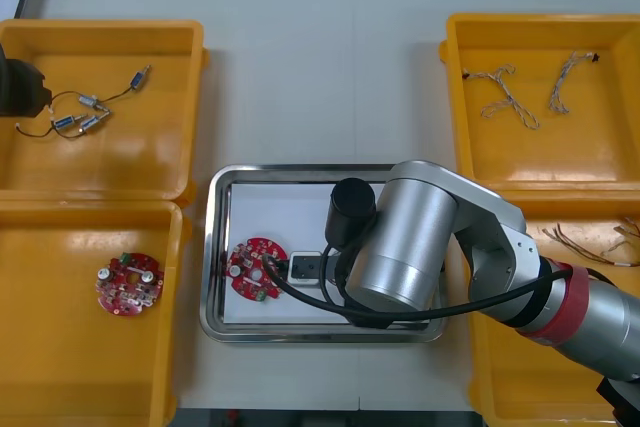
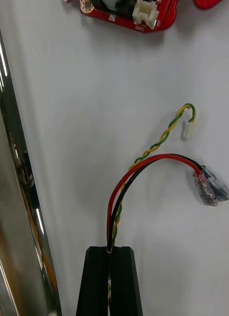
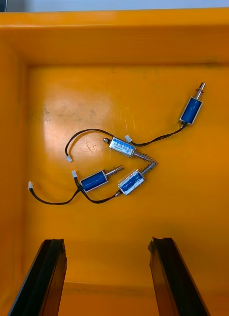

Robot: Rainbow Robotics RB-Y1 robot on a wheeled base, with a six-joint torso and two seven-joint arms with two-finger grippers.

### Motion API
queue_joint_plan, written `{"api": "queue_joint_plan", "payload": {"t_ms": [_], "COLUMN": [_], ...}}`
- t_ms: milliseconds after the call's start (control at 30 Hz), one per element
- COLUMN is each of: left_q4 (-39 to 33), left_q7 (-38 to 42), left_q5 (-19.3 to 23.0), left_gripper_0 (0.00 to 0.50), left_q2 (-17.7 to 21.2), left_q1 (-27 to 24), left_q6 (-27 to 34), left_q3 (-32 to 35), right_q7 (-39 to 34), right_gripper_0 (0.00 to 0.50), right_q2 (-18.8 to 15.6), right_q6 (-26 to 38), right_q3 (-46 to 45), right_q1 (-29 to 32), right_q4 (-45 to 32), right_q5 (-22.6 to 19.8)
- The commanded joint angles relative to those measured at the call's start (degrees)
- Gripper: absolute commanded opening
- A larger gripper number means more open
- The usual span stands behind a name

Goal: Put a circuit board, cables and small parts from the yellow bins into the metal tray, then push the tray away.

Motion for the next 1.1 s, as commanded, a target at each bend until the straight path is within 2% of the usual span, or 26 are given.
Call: {"api": "queue_joint_plan", "payload": {"t_ms": [33,133,233,267,300,333,367,400,500,533,567,600,867,1000,1100], "left_q4": [0.2,1.5,4.1,4.9,4.9,5.1,5.3,5.4,7.0,7.3,8.2,9.3,12.4,13.3,16.5], "left_q7": [-7.3,-10.2,-14.0,-15.4,-16.0,-17.0,-17.7,-18.0,-21.2,-21.7,-22.6,-23.4,-27.2,-29.1,-32.4], "left_q5": [-0.7,0.1,3.3,4.4,4.6,4.4,4.1,4.1,4.2,4.2,3.8,3.7,4.3,4.2,4.4], "left_gripper_0": [0.5,0.5,0.5,0.5,0.5,0.5,0.5,0.5,0.5,0.5,0.5,0.5,0.5,0.5,0.5], "left_q2": [2.6,2.6,2.6,2.6,2.6,2.6,2.7,2.6,2.7,2.6,2.7,2.6,2.0,1.2,-0.2], "left_q1": [-1.7,-1.7,-1.7,-1.7,-1.7,-1.7,-1.7,-1.7,-1.9,-2.0,-2.3,-2.7,-4.3,-6.4,-8.9], "left_q6": [-1.0,-2.3,-3.9,-4.2,-4.2,-4.4,-4.6,-4.7,-6.1,-6.3,-6.8,-7.2,-8.8,-9.0,-9.3], "left_q3": [2.0,2.4,4.0,4.6,4.8,4.8,4.8,4.8,4.8,4.8,4.8,4.8,3.6,1.4,1.1], "right_q7": [0.7,0.2,-0.2,-0.4,-0.4,-0.6,-0.6,-0.6,-0.8,-0.8,-0.8,-0.8,-0.8,-1.0,-0.9], "right_gripper_0": [0.0,0.0,0.0,0.01,0.051,0.051,0.2,0.241,0.409,0.433,0.433,0.5,0.5,0.5,0.5], "right_q2": [1.1,1.1,1.1,1.1,1.1,1.0,1.0,1.0,1.0,1.0,1.0,1.0,0.9,0.9,0.9], "right_q6": [-1.4,-1.4,-1.4,-1.4,-1.5,-1.5,-1.5,-1.5,-1.6,-1.7,-2.1,-2.2,-0.6,0.7,1.5], "right_q3": [1.1,1.8,1.8,1.8,1.8,1.8,1.8,1.8,1.8,1.7,1.5,1.3,-2.2,-5.9,-9.1], "right_q1": [0.5,0.5,0.5,0.5,0.6,0.6,0.6,0.6,0.4,0.4,0.5,0.5,0.5,0.4,0.3], "right_q4": [-0.6,-0.6,-0.7,-0.7,-0.6,-0.7,-0.6,-0.6,-0.7,-0.7,-0.7,-0.8,-3.9,-5.0,-5.0], "right_q5": [-0.9,-0.7,-0.5,-0.5,-0.5,-0.7,-0.8,-0.9,-1.2,-1.2,-1.2,-1.2,-1.9,-4.5,-7.0]}}
